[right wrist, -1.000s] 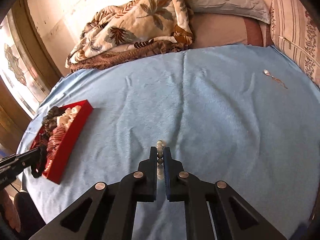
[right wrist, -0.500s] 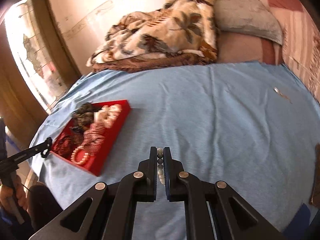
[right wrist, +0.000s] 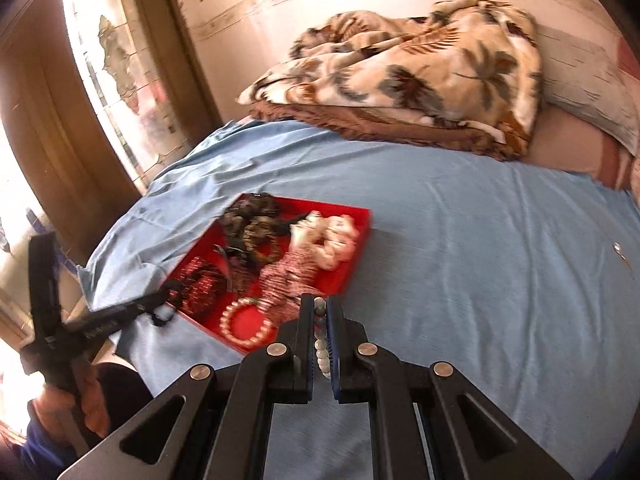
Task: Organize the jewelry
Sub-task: 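Carry the black hair tie and pearl bracelet over the red tray, then lower both items into the red tray and open both tools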
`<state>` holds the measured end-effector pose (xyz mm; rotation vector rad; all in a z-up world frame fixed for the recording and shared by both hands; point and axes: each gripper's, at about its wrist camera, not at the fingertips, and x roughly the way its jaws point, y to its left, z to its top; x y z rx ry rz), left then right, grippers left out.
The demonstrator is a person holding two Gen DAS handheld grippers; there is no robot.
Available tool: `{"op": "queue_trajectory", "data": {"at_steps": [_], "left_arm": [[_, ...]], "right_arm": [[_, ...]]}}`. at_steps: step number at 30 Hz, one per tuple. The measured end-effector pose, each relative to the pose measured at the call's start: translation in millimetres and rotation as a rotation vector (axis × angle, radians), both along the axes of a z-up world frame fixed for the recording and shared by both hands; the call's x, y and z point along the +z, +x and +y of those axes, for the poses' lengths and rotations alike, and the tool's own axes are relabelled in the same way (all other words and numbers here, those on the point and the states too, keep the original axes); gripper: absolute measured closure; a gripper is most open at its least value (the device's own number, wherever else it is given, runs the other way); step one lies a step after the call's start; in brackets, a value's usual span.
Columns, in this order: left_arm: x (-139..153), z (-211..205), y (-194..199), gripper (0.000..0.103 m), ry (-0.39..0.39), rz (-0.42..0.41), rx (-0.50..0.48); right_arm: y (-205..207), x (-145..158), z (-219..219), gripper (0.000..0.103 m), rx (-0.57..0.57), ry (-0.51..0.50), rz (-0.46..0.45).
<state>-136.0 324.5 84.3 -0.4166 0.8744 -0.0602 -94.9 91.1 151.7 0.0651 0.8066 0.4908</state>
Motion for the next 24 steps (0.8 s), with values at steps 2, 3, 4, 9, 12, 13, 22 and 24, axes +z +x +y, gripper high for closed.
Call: {"op": "queue_trajectory", "data": {"at_steps": [2, 3, 4, 9, 12, 13, 22, 24], "left_arm": [[-5, -6, 6, 0.094, -0.031, 0.006, -0.023], [-8, -10, 9, 0.094, -0.042, 0.009, -0.033], [-10, -13, 11, 0.094, -0.050, 0.011, -0.042], [-18, -29, 19, 0.094, -0.075, 0.001, -0.084], [-22, -35, 22, 0.094, -0.088, -0.005, -0.104], [-25, -36, 23, 0.094, -0.092, -0.004, -0.108], [-35, -41, 28, 0.094, -0.061, 0.010, -0.109], [-36, -43, 30, 0.094, -0.055, 0.015, -0.111]], "right_arm": [[8, 1, 13, 0.096, 0.017, 0.005, 0.006], [14, 3, 20, 0.096, 0.025, 0.007, 0.009], [18, 3, 26, 0.096, 0.034, 0.008, 0.012], [49, 2, 59, 0.096, 0.072, 0.014, 0.041], [73, -6, 81, 0.096, 0.101, 0.013, 0.078], [79, -8, 85, 0.096, 0.105, 0.015, 0.090], [134, -46, 117, 0.096, 0.127, 0.045, 0.230], [143, -54, 119, 0.096, 0.127, 0.056, 0.255]]}}
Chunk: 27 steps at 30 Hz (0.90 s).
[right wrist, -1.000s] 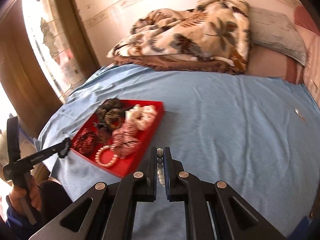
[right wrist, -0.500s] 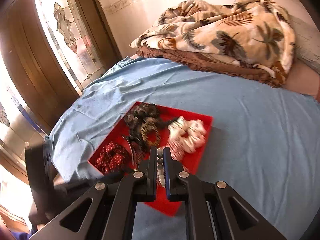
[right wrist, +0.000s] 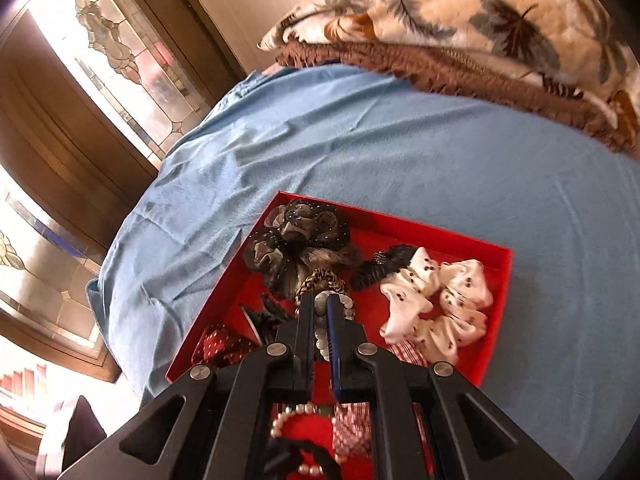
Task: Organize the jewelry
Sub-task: 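Lower both items into the red tray and open both tools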
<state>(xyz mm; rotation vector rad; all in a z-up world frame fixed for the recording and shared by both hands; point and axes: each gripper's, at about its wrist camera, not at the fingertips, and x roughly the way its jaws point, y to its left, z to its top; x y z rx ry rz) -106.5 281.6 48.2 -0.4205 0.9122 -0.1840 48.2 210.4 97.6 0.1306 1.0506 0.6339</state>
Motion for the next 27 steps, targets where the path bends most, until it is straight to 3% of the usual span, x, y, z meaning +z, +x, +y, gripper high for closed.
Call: {"op": "queue_trajectory", "data": {"at_steps": [15, 18, 20, 23, 24, 27], "left_arm": [[-9, -4, 1, 0.092, 0.030, 0.026, 0.015], [-8, -6, 1, 0.086, 0.034, 0.018, 0.007], [-6, -8, -1, 0.074, 0.040, 0.005, 0.005], [-1, -8, -4, 0.055, 0.057, -0.027, 0.017], [1, -8, -6, 0.055, 0.061, -0.039, 0.021], [2, -7, -7, 0.054, 0.061, -0.047, 0.017]], "right_arm": [[18, -24, -9, 0.096, -0.043, -0.055, 0.048], [16, -23, -8, 0.096, -0.043, -0.067, 0.040], [15, -20, -9, 0.095, -0.045, -0.070, 0.032], [13, -13, -12, 0.081, -0.055, -0.073, 0.010], [11, -11, -12, 0.075, -0.059, -0.074, 0.003], [7, -4, -17, 0.074, -0.064, -0.082, -0.017]]}}
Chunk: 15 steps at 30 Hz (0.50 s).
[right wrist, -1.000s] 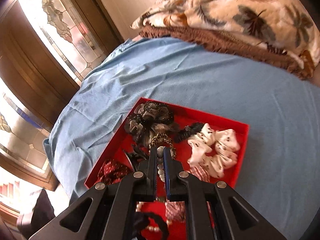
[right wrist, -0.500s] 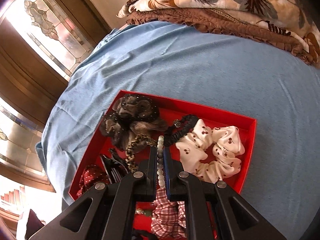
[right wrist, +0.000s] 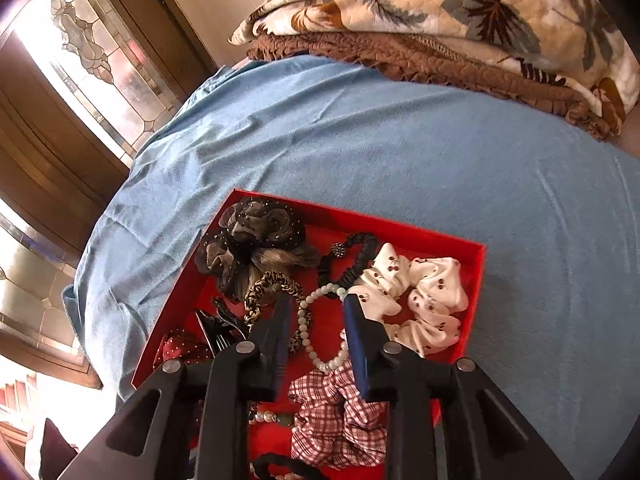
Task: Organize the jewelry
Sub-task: 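Lower both items into the red tray and open both tools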
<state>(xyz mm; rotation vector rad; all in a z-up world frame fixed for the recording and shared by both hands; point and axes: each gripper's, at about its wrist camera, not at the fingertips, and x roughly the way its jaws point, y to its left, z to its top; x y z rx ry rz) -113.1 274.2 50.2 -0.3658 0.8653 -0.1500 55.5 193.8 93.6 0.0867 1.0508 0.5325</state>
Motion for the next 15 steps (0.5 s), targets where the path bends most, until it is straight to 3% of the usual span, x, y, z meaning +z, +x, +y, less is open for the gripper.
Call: {"op": "queue_trajectory", "data": {"at_steps": [7, 15], "left_arm": [[5, -3, -7, 0.051, 0.051, -0.032, 0.004], [9, -4, -14, 0.050, 0.106, -0.055, 0.029]], "right_arm": [[-17, 10, -14, 0.074, -0.017, -0.022, -0.031], [-35, -1, -28, 0.074, -0.034, -0.074, -0.028]]}}
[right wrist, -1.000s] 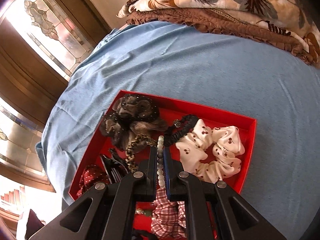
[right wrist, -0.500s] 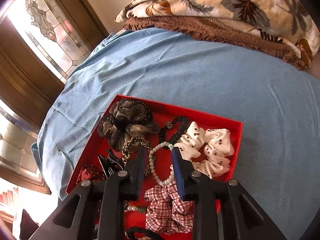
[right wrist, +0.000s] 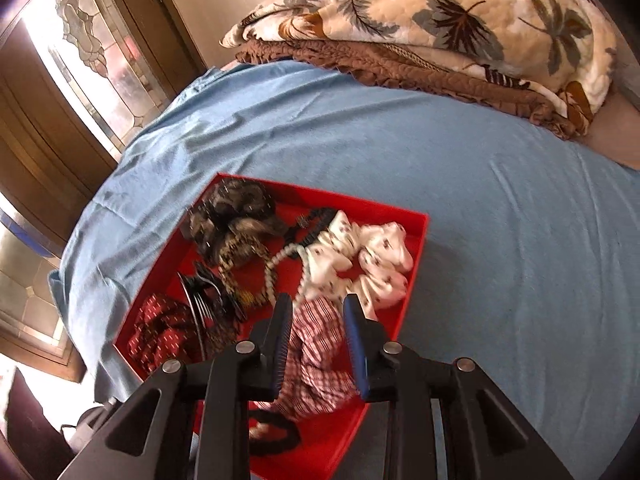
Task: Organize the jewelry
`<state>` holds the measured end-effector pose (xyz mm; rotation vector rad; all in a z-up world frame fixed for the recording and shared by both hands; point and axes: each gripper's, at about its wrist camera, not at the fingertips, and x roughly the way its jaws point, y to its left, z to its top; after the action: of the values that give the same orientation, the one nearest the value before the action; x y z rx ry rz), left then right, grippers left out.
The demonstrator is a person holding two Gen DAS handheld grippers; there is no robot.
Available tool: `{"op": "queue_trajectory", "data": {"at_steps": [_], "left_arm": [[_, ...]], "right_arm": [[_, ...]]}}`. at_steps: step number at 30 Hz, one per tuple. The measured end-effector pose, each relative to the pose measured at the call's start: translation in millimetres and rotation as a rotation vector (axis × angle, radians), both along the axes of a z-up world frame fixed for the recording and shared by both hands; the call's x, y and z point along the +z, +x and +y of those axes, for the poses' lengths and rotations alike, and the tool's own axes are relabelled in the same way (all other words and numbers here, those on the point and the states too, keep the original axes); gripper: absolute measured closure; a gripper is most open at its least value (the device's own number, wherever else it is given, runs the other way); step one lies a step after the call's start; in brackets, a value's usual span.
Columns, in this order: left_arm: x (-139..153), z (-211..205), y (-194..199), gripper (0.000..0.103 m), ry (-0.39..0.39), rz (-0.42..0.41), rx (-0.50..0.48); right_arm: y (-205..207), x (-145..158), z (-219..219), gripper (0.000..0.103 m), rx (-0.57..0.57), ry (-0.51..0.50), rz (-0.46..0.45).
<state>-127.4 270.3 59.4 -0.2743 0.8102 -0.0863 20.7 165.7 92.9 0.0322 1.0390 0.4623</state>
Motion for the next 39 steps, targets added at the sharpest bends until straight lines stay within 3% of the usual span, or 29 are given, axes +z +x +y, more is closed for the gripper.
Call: {"op": "queue_trajectory", "data": {"at_steps": [22, 33, 39], "left_arm": [[-4, 3, 0, 0.046, 0.034, 0.018, 0.018], [-4, 2, 0, 0.046, 0.045, 0.019, 0.013], [-4, -1, -1, 0.044, 0.065, 0.016, 0.007]], "right_arm": [[-9, -39, 1, 0.075, -0.018, -0.087, 0.070], [-12, -36, 2, 0.075, -0.011, -0.122, 0.043], [-25, -17, -12, 0.071, -0.043, -0.062, -0.006]]}}
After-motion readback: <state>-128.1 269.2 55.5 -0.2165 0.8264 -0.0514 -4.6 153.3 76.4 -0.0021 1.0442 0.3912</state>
